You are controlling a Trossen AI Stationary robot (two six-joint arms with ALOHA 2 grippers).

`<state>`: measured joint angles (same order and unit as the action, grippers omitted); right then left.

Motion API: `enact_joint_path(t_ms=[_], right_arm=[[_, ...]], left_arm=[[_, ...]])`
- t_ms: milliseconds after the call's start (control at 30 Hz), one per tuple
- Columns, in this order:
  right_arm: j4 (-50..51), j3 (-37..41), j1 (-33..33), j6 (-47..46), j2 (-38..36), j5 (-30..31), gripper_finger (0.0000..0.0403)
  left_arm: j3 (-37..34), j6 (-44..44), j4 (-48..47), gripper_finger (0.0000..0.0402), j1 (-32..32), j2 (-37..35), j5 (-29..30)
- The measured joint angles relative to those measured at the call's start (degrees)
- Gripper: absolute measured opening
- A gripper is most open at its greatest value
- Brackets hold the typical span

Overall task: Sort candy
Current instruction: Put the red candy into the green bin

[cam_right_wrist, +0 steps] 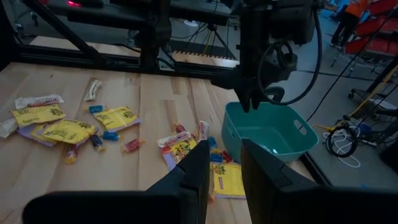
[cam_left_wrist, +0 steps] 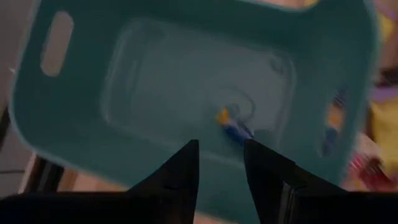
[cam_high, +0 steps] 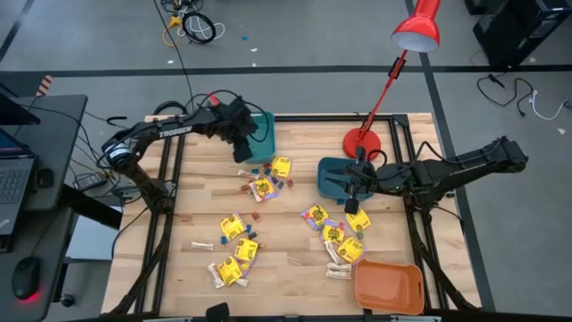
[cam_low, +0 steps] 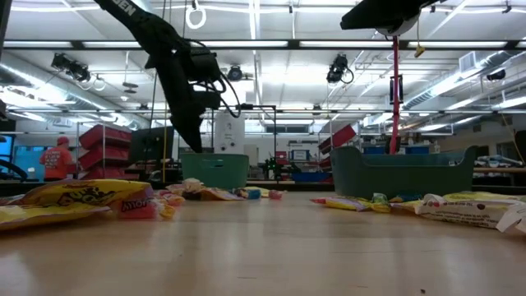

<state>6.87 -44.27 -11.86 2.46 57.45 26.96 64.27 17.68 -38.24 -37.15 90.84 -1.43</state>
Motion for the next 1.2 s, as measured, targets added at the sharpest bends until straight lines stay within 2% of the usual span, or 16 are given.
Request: enact_joint_path(t_ms=[267,500,767,967,1200], right_arm=[[-2.4,0.0,0.0,0.1,0.0,0.0,0.0077],[-3.3,0.0,-0.1,0.2,0.0,0.0,0.0077],[-3.4,0.0,-0.1,0.2,0.0,0.0,0.0077],[-3.4,0.0,-0.1,0.2,0.0,-0.9,0.0077],[-3.3,0.0,-0.1,0.1,0.0,-1.1,0.0077]], left_arm=[[5.5,-3.1,-13.0,0.0129,1.9,-4.5,-1.2],[5.7,-4.2,-21.0,0.0129,6.3,-10.4,-9.5],[0.9,-9.9,-20.7,0.0129,16.0,-17.0,-13.6],[-6.9,-14.1,-16.2,0.0129,24.9,-20.0,-13.3],[-17.1,-18.5,-5.1,0.0129,32.1,-20.5,-10.2]])
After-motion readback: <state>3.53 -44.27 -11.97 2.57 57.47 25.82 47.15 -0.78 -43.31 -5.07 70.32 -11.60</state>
